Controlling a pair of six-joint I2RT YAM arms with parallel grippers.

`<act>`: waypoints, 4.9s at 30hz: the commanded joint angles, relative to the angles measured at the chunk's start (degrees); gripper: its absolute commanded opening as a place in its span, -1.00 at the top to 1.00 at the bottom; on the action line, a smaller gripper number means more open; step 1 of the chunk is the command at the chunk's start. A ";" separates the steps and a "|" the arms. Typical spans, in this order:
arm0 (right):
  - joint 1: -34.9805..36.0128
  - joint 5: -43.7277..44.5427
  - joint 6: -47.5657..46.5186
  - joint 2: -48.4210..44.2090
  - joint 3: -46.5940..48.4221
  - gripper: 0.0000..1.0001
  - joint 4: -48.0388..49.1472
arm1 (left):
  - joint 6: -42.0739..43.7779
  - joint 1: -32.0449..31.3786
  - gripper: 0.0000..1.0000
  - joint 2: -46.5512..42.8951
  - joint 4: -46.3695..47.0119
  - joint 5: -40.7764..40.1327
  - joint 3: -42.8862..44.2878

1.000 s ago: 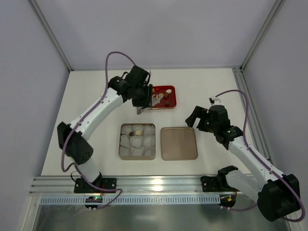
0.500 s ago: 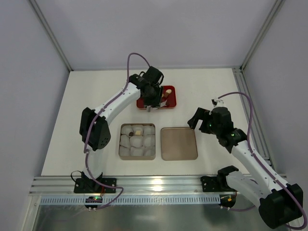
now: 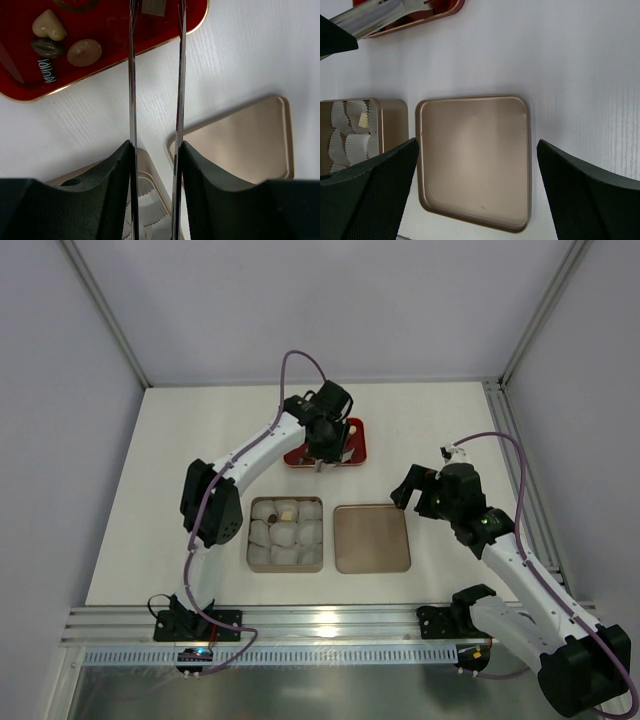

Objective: Pack the chocolate

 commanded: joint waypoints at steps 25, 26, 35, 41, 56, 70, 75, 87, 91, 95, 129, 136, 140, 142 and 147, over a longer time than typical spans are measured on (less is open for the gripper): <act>-0.07 0.88 -0.53 -0.45 1.17 -1.00 1.80 | 1.80 -0.68 0.48 -1.31 -3.51 -3.90 7.31; -0.07 0.88 -0.45 -0.36 1.17 -0.99 1.80 | 1.80 -0.77 0.48 -1.39 -3.60 -3.90 7.40; -0.07 0.71 -0.36 0.87 1.08 -0.99 2.95 | 1.54 -0.77 0.49 -5.43 -4.91 -3.90 5.74; -0.07 0.62 -0.18 1.57 0.73 -0.99 4.17 | 0.13 -0.77 0.49 -12.90 -5.27 -2.06 -0.05; -0.07 0.88 0.43 6.58 0.29 -0.99 7.95 | -2.77 -0.86 0.47 -39.97 -6.93 -0.56 -25.89; -0.07 2.73 1.14 6.32 -0.50 -0.99 7.69 | -5.67 -2.44 0.46 -49.47 -4.74 2.43 -40.75; -0.07 2.55 1.05 6.50 -0.41 -1.00 7.43 | -6.46 -2.96 0.46 -48.94 -2.63 2.60 -43.13; -0.07 2.38 1.14 6.67 -0.68 -1.00 7.78 | -7.34 -3.76 0.46 -46.40 1.50 2.52 -46.12; -0.07 2.38 1.05 6.41 -0.94 -1.00 7.69 | -7.69 -4.11 0.42 -46.04 2.12 2.17 -46.56; -0.07 2.20 1.14 6.49 -1.38 -1.00 7.96 | -7.87 -4.20 0.33 -46.04 2.03 1.11 -47.00; -0.07 1.94 1.05 7.29 -1.11 -1.00 9.45 | -5.24 -4.20 0.17 -43.33 -7.03 -4.24 -27.59; -0.07 -0.52 0.87 6.32 -0.68 -0.99 8.66 | -0.50 -2.79 0.16 -27.43 -7.55 -8.29 -12.05; -0.16 -0.79 0.52 5.00 -0.50 -1.00 7.78 | 1.18 -1.04 0.18 -18.73 -7.73 -7.94 -5.18; -0.07 -0.79 0.43 4.48 -0.59 -1.00 7.34 | 2.32 -0.77 0.19 -14.69 -7.12 -7.42 -2.10; -0.07 -0.96 0.17 3.77 -0.32 -0.99 6.37 | 4.78 -0.59 0.18 -7.91 -3.69 -6.10 4.05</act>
